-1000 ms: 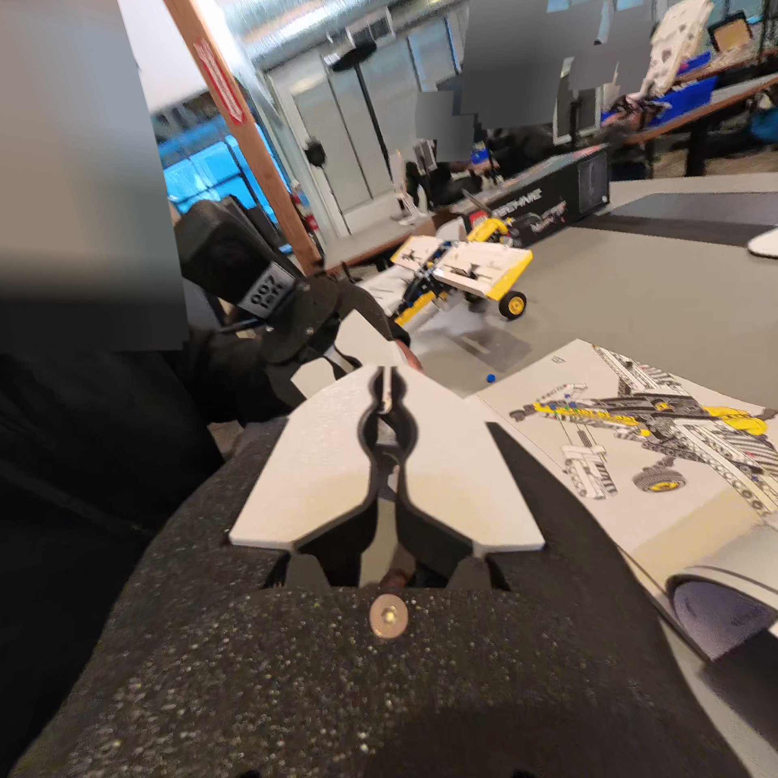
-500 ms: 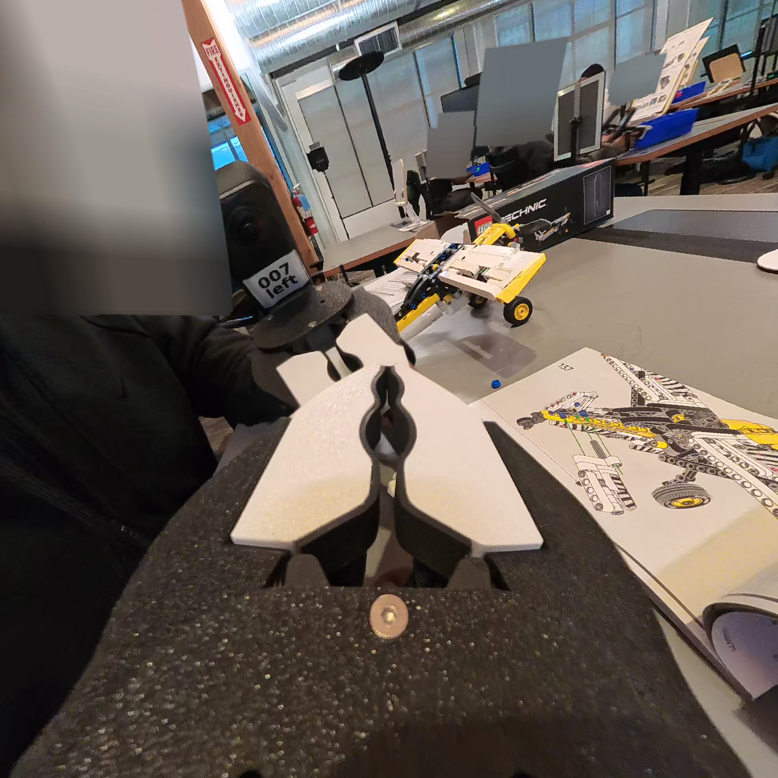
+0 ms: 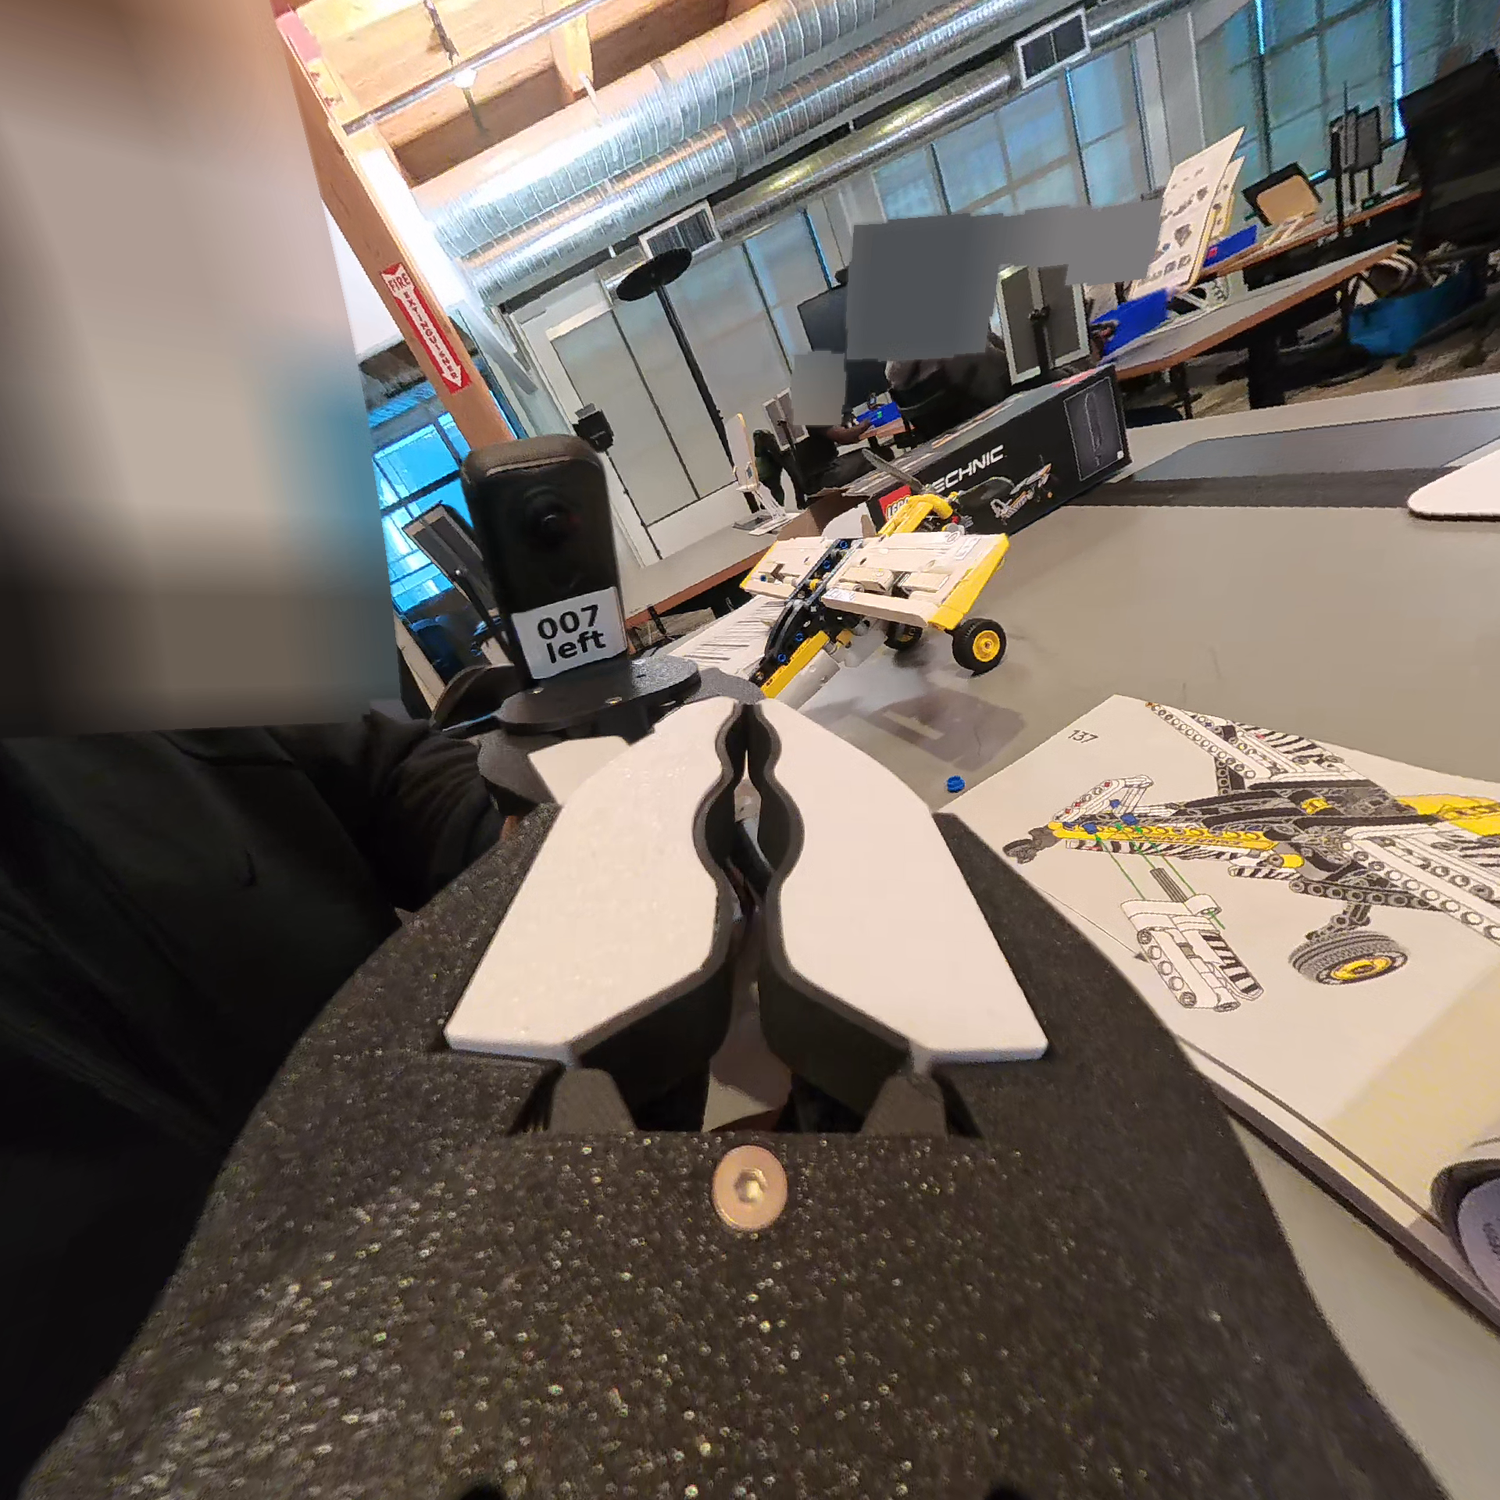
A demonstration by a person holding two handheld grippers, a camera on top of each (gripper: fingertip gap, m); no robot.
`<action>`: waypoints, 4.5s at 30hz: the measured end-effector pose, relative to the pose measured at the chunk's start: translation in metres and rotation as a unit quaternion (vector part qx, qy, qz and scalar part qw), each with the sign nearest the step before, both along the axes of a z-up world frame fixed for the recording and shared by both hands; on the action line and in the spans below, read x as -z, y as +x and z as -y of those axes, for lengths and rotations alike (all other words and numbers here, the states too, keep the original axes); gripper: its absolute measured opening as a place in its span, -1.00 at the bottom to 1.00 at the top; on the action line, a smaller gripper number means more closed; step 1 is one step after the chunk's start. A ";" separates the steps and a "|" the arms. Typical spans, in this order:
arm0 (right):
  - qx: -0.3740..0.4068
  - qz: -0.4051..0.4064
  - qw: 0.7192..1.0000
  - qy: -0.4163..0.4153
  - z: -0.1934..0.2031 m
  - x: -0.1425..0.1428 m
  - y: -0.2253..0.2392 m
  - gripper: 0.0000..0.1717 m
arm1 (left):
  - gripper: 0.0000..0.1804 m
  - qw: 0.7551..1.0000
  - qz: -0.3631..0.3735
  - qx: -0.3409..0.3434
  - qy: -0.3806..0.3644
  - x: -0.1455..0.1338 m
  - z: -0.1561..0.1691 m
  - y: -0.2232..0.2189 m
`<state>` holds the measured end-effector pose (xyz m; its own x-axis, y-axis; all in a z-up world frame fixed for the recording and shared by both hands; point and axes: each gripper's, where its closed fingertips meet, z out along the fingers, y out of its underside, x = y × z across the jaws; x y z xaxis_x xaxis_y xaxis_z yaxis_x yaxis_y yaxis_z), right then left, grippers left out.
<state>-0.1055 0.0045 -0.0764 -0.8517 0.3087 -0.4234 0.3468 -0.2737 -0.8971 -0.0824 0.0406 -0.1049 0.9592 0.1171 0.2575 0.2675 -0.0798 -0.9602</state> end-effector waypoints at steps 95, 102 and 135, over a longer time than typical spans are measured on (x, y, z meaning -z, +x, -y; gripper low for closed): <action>-0.095 -0.102 0.974 0.176 -0.010 0.031 0.031 -0.93 | -0.95 0.968 -0.210 0.095 -0.096 0.013 0.024 0.008; -0.095 -0.111 0.973 0.178 -0.010 0.030 0.031 -0.95 | -0.95 0.969 -0.206 0.101 -0.087 0.013 0.024 0.009; -0.105 -0.088 0.983 0.122 -0.014 0.020 0.031 -0.96 | -0.93 0.984 -0.161 0.079 0.008 -0.008 0.021 0.010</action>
<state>-0.0748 0.0183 -0.0966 -0.9609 0.1921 -0.1992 0.2064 0.0178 -0.9783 -0.0721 0.0194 -0.0967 0.9972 -0.0420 -0.0620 -0.0652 -0.0803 -0.9946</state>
